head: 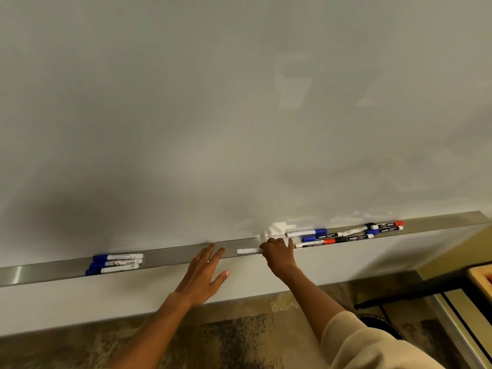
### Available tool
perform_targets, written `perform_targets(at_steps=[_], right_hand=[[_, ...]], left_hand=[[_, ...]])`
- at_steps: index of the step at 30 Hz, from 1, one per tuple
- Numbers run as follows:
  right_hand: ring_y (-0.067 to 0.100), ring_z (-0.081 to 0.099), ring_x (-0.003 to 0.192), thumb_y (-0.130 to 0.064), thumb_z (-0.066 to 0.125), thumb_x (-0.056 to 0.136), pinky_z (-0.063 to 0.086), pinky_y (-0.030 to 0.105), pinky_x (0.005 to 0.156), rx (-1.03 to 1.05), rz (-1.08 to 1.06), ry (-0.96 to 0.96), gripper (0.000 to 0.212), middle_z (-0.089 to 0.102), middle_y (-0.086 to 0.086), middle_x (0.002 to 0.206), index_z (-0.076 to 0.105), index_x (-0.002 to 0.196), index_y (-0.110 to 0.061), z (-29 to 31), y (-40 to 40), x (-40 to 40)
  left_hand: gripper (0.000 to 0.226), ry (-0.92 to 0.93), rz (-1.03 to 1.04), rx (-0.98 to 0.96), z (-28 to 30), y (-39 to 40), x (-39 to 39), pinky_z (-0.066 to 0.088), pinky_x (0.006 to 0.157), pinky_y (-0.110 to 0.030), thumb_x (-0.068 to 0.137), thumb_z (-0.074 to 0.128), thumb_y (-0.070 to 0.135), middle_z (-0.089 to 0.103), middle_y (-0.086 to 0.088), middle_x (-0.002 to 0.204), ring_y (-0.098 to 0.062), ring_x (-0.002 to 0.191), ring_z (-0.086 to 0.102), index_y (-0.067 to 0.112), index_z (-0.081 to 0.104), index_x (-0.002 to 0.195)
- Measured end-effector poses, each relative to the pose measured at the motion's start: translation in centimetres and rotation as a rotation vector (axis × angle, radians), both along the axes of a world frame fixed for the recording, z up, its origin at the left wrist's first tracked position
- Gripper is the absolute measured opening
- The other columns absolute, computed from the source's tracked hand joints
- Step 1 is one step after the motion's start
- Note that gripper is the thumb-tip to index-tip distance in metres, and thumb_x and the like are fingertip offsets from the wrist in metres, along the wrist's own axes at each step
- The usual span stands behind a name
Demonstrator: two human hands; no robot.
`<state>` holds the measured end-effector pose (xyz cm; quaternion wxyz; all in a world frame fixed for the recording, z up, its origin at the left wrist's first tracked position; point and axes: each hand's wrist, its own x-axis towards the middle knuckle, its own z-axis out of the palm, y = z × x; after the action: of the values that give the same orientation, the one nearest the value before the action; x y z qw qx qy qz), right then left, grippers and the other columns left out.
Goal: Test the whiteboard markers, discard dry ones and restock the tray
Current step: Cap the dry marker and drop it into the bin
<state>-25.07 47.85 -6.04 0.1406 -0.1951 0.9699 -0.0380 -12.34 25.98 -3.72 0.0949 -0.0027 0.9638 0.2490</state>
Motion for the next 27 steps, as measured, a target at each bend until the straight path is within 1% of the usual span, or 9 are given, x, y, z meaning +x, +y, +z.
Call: perform_targets(at_steps=[2, 4, 7, 10, 13, 16, 19, 23, 27], right_hand=[[0.027, 0.052, 0.121, -0.023, 0.058, 0.099, 0.03, 0.046, 0.113, -0.192, -0.055, -0.025, 0.028, 0.059, 0.002, 0.125, 0.065, 0.125, -0.026, 0.4, -0.4, 0.1], [0.026, 0.058, 0.107, -0.026, 0.07, 0.091, 0.045, 0.036, 0.093, -0.444, -0.127, -0.073, 0.024, 0.061, 0.003, 0.112, 0.073, 0.115, -0.022, 1.5, -0.7, 0.6], [0.016, 0.057, 0.087, -0.021, 0.076, 0.087, 0.048, 0.032, 0.08, -0.852, -0.245, -0.253, 0.006, 0.059, -0.002, 0.087, 0.072, 0.088, -0.025, 4.4, -0.3, 1.7], [0.012, 0.06, 0.073, -0.016, 0.073, 0.09, 0.049, 0.021, 0.075, -1.125, -0.29, -0.408, 0.014, 0.06, 0.012, 0.075, 0.07, 0.078, -0.022, 7.6, 0.5, 2.5], [0.003, 0.065, 0.081, -0.019, 0.069, 0.093, 0.05, 0.018, 0.078, -1.241, -0.389, -0.469, 0.024, 0.067, 0.008, 0.082, 0.066, 0.099, 0.004, 10.0, 1.8, 2.7], [0.017, 0.067, 0.098, -0.033, 0.07, 0.092, 0.051, 0.04, 0.097, -1.275, -0.466, -0.461, 0.031, 0.069, 0.018, 0.103, 0.068, 0.113, -0.01, 11.4, 3.3, 2.5], [0.018, 0.068, 0.096, -0.04, 0.066, 0.093, 0.051, 0.039, 0.096, -1.337, -0.55, -0.421, 0.027, 0.07, 0.005, 0.093, 0.069, 0.103, -0.015, 12.3, 5.2, 2.2], [0.017, 0.066, 0.082, -0.046, 0.055, 0.098, 0.053, 0.036, 0.088, -1.448, -0.666, -0.286, 0.038, 0.067, 0.005, 0.078, 0.07, 0.086, -0.014, 13.8, 7.3, 2.0], [0.015, 0.063, 0.071, -0.045, 0.053, 0.098, 0.055, 0.031, 0.081, -1.498, -0.721, -0.089, 0.043, 0.066, 0.002, 0.067, 0.07, 0.079, -0.01, 15.2, 9.2, 1.9]], left_hand=[[0.085, -0.056, 0.005, 0.056, 0.5, 0.2, -0.2, 0.011, 0.118, -0.033, 0.083, 0.019, 0.079, -0.001, 0.004, 0.164, -0.018, 0.151, 0.0, 0.035, 0.005, 0.154], [0.07, -0.066, 0.004, 0.104, 1.0, 0.8, -0.7, 0.019, 0.118, -0.034, 0.095, 0.035, 0.061, 0.009, 0.003, 0.163, -0.017, 0.15, 0.008, 0.032, 0.009, 0.154], [0.07, -0.052, -0.001, 0.167, 1.7, 2.3, -1.9, 0.025, 0.116, -0.037, 0.097, 0.041, 0.057, 0.015, 0.003, 0.162, -0.017, 0.149, 0.015, 0.032, 0.01, 0.154], [0.073, -0.029, 0.011, 0.243, 2.2, 4.0, -3.4, 0.028, 0.115, -0.04, 0.094, 0.042, 0.061, 0.018, 0.005, 0.161, -0.019, 0.148, 0.019, 0.035, 0.009, 0.154], [0.063, 0.061, -0.002, 0.337, 3.1, 5.8, -4.9, 0.04, 0.109, -0.037, 0.095, 0.045, 0.057, 0.037, 0.005, 0.153, -0.017, 0.14, 0.037, 0.035, 0.024, 0.15], [0.041, 0.178, -0.014, 0.389, 4.5, 7.8, -6.2, 0.051, 0.081, -0.021, 0.097, 0.041, 0.053, 0.061, 0.006, 0.114, -0.011, 0.103, 0.059, 0.03, 0.047, 0.13], [0.029, 0.279, -0.042, 0.388, 6.2, 10.2, -7.1, 0.04, 0.058, -0.011, 0.099, 0.037, 0.046, 0.057, 0.006, 0.087, -0.008, 0.072, 0.054, 0.024, 0.052, 0.109], [0.029, 0.367, -0.119, 0.369, 8.0, 13.4, -8.1, 0.038, 0.056, -0.012, 0.098, 0.036, 0.048, 0.06, 0.004, 0.084, -0.011, 0.071, 0.056, 0.023, 0.051, 0.103], [0.038, 0.357, -0.157, 0.383, 9.7, 16.5, -8.9, 0.057, 0.064, -0.021, 0.093, 0.036, 0.055, 0.065, 0.0, 0.098, -0.016, 0.084, 0.067, 0.022, 0.051, 0.104]])
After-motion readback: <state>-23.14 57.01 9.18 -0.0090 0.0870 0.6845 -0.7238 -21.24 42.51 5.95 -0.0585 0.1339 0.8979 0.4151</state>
